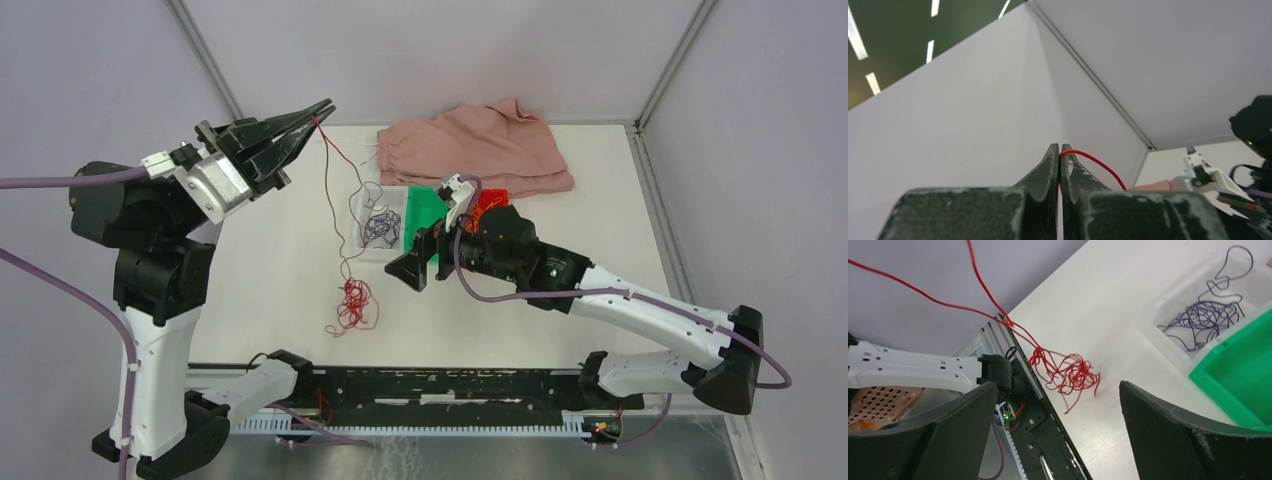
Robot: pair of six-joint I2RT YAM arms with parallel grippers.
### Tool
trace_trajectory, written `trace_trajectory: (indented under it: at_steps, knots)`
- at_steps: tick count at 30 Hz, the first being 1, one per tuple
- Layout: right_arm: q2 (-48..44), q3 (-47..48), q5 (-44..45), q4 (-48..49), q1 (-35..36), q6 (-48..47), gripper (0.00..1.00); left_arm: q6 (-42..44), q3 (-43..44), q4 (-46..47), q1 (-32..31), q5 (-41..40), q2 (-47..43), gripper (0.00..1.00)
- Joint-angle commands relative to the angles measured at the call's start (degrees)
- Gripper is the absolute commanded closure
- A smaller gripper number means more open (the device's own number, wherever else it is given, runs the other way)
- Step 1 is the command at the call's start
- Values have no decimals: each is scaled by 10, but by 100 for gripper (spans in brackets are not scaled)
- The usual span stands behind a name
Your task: Untangle the cables
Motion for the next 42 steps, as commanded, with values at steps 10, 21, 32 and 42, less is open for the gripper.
trace_trajectory:
  at_steps: [10,21,32,42]
  knots:
    - [70,167,-56,1,-4,-21,4,-16,-75,-55,0,39,-43,97]
    - [152,169,7,24,-3,-1,11,-54,-66,-28,0,48,-37,97]
    - [250,105,96,80,3,17,17,-131,28,-4,0,43,2,97]
    - [300,58,118,127,5,39,25,-196,196,3,0,40,74,97]
